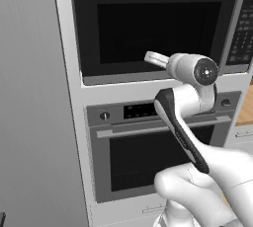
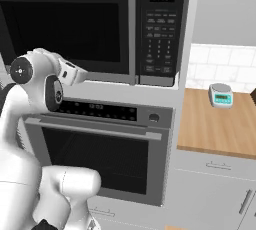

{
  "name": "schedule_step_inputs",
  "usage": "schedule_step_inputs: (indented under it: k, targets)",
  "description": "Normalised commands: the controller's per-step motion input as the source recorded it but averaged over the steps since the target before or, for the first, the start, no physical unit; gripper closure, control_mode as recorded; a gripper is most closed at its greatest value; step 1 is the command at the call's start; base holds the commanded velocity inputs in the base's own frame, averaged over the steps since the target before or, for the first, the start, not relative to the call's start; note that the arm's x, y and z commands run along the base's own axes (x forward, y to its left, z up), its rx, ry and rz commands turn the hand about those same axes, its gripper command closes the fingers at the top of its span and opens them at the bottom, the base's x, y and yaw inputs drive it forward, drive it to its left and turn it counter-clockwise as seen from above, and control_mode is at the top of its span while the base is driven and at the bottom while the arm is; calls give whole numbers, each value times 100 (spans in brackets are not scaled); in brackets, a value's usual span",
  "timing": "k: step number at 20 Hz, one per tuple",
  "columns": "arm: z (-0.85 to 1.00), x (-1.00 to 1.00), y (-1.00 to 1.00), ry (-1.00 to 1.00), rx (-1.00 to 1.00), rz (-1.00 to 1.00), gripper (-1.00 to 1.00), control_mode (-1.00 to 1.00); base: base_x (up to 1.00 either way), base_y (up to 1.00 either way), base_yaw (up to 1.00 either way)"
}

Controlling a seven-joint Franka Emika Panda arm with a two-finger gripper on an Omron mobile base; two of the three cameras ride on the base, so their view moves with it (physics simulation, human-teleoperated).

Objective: Open the microwave, place the bowl with waffle inside the microwave, then close the microwave door and turn it on.

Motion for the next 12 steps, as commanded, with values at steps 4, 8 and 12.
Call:
schedule_step_inputs:
  k: [4, 8, 12]
  targets:
    - [-30, 100, -27, 6, 21, 6, 100, -100, 0, 0, 0]
    - [-42, 100, -35, 0, 30, 2, 100, -100, 0, 0, 0]
    - [6, 68, -71, 11, 27, 1, 100, -100, 0, 0, 0]
